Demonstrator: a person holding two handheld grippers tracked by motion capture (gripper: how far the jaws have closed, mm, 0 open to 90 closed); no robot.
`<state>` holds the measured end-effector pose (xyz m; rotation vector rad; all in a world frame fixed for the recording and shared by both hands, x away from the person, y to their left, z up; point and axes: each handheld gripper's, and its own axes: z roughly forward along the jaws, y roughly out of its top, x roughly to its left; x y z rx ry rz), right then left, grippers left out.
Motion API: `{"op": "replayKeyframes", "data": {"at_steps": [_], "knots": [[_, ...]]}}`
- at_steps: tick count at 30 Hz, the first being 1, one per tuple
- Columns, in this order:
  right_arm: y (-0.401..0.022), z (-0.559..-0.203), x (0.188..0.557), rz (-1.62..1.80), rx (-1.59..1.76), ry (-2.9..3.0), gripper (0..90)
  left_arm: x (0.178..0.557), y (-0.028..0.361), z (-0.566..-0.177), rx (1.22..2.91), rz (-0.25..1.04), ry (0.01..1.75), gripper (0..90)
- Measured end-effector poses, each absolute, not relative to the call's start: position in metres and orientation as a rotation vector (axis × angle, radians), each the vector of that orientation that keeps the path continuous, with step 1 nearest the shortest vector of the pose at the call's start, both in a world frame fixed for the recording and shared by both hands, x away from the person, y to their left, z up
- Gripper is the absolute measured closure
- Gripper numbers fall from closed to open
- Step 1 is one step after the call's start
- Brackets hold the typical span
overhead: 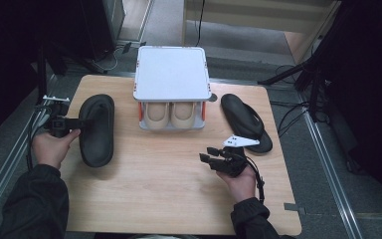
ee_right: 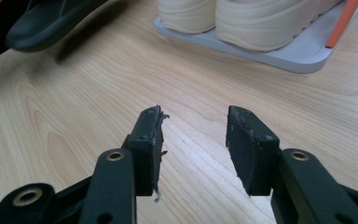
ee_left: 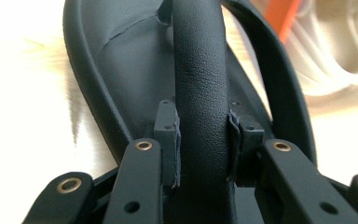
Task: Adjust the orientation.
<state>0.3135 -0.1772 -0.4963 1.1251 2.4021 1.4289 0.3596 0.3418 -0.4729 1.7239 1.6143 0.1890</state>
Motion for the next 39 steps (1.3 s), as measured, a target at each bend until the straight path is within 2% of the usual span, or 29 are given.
{"op": "replayKeyframes", "data": {"at_steps": [17, 39], "knots": [[-0.178, -0.496, 0.318, 1.434, 1.125, 2.387, 56.7, 0.298, 0.294, -0.454, 1.788, 0.203, 1.497, 70.0], [-0.177, -0.490, 0.332, 1.426, 1.120, 2.367, 56.7, 0.262, 0.231, -0.469, 1.867, 0.115, 1.404, 69.9]]}}
